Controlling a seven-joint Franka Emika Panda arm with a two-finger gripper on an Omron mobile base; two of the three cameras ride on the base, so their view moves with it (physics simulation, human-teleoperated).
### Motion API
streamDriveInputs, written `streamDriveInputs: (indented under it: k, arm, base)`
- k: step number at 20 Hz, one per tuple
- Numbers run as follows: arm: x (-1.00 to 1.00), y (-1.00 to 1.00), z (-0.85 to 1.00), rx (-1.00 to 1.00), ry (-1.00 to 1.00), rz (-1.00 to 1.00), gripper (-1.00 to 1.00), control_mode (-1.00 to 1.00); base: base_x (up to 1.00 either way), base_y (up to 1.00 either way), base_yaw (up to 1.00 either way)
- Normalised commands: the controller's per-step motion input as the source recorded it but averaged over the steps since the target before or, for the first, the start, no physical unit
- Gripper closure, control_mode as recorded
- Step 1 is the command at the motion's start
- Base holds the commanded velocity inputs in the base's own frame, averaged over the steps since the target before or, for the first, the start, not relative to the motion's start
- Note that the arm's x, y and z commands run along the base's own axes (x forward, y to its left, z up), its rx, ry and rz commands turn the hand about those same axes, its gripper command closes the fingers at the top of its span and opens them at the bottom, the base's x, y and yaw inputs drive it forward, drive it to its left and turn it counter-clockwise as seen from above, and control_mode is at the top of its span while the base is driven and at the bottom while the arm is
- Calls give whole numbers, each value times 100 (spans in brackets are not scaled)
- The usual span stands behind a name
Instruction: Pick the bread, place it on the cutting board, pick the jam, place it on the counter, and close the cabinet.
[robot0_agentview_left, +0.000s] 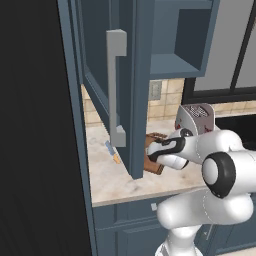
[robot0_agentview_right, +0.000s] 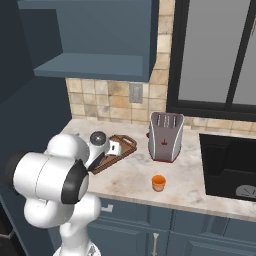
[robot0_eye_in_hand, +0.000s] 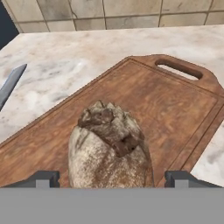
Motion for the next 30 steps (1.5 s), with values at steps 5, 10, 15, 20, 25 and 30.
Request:
streamDriveInputs:
  k: [5,10,15,20,25,30]
  arm:
    - [-18,0,0,0,0,0,-100,-100]
    - [-33,0,0,0,-1,0,-100,-100]
    - [-38,0,0,0,-4,0,-100,-100]
    - [-34,0,5,0,-1,0,-100,-100]
    - [-41,0,6,0,-1,0,-100,-100]
    - [-47,0,11,0,-4,0,-100,-100]
  base:
    - [0,0,0]
    - [0,0,0]
    - [0,0,0]
    - [0,0,0]
    - [0,0,0]
    - [0,0,0]
